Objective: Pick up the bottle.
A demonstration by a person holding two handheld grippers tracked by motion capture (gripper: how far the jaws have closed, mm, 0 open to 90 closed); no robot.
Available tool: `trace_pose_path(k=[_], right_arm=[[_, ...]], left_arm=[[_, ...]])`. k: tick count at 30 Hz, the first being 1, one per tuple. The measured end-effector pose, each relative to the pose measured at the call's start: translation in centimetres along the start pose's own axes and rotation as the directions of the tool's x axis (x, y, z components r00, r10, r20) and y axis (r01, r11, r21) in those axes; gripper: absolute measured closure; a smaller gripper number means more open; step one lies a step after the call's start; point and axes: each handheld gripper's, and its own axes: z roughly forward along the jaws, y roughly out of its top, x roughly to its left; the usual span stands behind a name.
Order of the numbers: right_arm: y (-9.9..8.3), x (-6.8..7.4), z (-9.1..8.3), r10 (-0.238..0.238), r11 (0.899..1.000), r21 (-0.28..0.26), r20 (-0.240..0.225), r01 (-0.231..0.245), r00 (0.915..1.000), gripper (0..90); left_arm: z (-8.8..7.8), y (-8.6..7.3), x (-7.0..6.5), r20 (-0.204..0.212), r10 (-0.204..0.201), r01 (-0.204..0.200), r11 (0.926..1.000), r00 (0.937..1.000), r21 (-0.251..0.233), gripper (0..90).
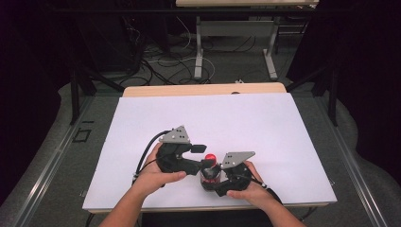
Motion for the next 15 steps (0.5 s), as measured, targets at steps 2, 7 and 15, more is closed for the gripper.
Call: trace_pose_path(k=[2,7,15], right_arm=[[-0.02,0.1,0.13,-0.003,1.0,-0.008,-0.002,0.003,1.0,28.8],[0.05,0.16,0.08,-0.012,1.0,0.0,-0.019,0.012,0.9997,28.8],[0.05,0.2,0.08,-0.01,1.0,0.0,-0.015,0.01,0.9998,28.9]], left_arm=[[0.18,0.09,-0.03,0.008,0.008,-0.008,0.9999,0.9999,0.014,48.6],[0.58,0.06,-0.13,0.014,0.018,-0.019,0.9996,0.9997,0.022,59.1],[0.52,0.12,-0.54,-0.019,0.037,-0.037,0.9991,0.9991,0.02,60.7]])
